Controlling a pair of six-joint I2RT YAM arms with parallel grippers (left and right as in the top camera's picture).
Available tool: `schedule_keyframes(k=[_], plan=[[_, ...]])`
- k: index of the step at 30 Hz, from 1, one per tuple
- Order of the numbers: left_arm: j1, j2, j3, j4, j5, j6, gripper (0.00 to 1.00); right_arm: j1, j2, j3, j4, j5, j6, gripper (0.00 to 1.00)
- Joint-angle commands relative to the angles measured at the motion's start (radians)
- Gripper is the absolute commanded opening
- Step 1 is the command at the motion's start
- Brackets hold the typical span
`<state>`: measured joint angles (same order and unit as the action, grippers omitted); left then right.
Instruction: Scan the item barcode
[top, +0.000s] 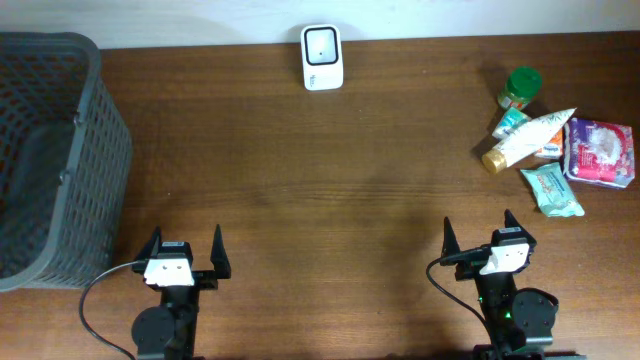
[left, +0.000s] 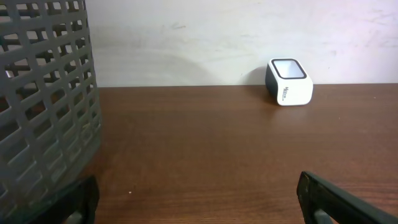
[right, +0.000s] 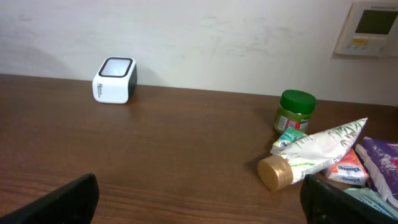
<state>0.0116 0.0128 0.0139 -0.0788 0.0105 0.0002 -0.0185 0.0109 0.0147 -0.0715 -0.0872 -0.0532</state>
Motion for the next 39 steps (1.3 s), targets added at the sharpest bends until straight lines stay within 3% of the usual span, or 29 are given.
schedule_keyframes(k=[1, 10, 13, 39], plan=[[-0.005, -0.008, -0.005, -0.004, -0.009, 0.013, 0.99, 0.006, -0.007, -0.009, 0.000, -0.006, 0.001, 0.99], [-0.005, -0.008, -0.005, -0.004, -0.009, 0.013, 0.99, 0.005, -0.007, -0.009, -0.004, 0.014, 0.001, 0.99], [-0.005, -0.008, -0.005, -0.004, -0.010, 0.013, 0.99, 0.005, -0.007, -0.009, -0.011, 0.064, 0.076, 0.99], [-0.005, -0.008, -0.005, -0.004, -0.009, 0.013, 0.99, 0.006, -0.007, -0.009, -0.006, 0.044, 0.024, 0.99]])
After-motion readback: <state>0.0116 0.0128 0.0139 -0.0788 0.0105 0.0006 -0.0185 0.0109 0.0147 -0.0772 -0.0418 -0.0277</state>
